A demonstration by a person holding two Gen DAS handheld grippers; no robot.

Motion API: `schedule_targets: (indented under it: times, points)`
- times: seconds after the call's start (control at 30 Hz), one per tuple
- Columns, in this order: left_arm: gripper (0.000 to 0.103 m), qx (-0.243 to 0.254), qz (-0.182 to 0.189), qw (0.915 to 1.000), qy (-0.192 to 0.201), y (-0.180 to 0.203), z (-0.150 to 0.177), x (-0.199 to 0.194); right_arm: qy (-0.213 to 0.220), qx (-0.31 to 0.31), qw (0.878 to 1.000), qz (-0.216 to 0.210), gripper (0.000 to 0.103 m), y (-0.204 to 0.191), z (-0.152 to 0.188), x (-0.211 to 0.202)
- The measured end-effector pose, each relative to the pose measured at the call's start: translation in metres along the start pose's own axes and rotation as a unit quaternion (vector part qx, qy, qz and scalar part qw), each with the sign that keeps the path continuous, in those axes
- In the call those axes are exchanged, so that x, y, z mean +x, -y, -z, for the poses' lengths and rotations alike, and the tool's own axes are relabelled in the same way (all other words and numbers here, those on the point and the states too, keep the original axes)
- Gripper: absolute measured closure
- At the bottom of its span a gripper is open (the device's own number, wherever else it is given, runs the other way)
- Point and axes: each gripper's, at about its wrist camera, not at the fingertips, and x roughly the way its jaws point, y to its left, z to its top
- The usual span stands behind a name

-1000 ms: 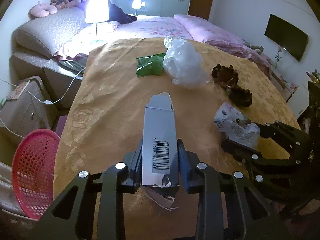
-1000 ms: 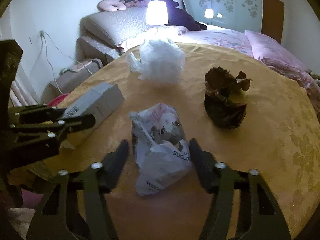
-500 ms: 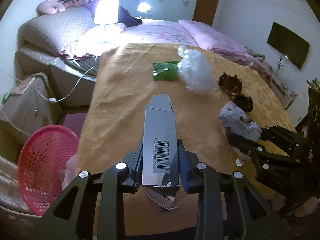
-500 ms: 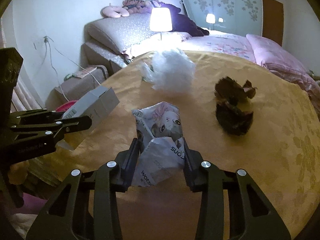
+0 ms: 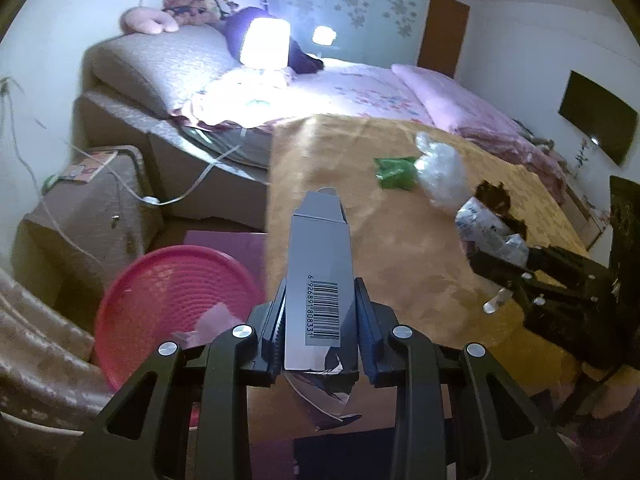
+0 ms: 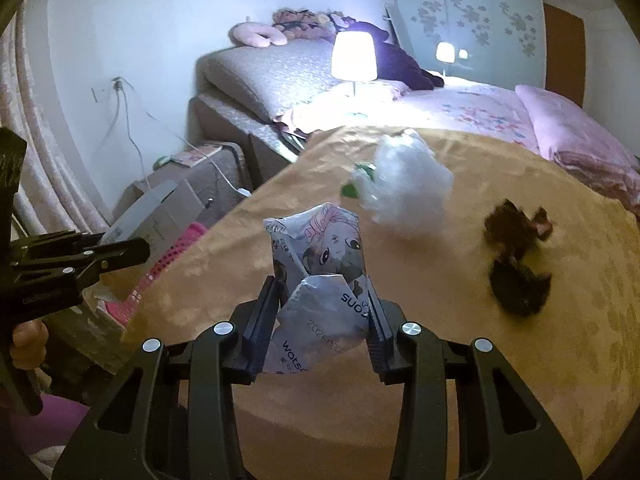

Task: Collect trash
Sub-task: 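Carry box in left tool and printed bag in right tool over wastebasket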

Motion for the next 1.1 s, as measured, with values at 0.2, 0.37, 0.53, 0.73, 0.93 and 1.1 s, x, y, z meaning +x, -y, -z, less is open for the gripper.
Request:
schedule_targets:
  times: [0.2, 0.37, 0.53, 0.73, 0.93, 1.1]
  points:
    - [0.075, -0.030, -0.039, 0.9988, 0.006, -0.034, 0.003, -0.009, 0.007, -0.013, 1.000, -0.014, 0.064, -0.021, -0.017, 0.006]
    - [0.075, -0.057, -0.060, 0.9965, 0.009, -0.058, 0.007, -0.008, 0.005, -0.028, 0.999, -0.030, 0.064, -0.047, -0.026, 0.016]
    - [0.075, -0.070, -0.078, 0.9943, 0.016, -0.073, 0.006, -0.007, 0.002, -0.041, 0.998, -0.048, 0.064, -0.069, -0.033, 0.025]
    - [0.075, -0.082, -0.113, 0.9901, 0.017, -0.090, 0.007, -0.001, -0.009, -0.054, 0.996, -0.066, 0.064, -0.091, -0.039, 0.039]
    - [0.075, -0.093, -0.136, 0.9863, 0.012, -0.104, 0.010, 0.004, -0.021, -0.064, 0.994, -0.082, 0.064, -0.114, -0.044, 0.057]
    - [0.074, -0.101, -0.144, 0.9843, 0.008, -0.113, 0.012, 0.007, -0.029, -0.067, 0.993, -0.094, 0.064, -0.127, -0.048, 0.068]
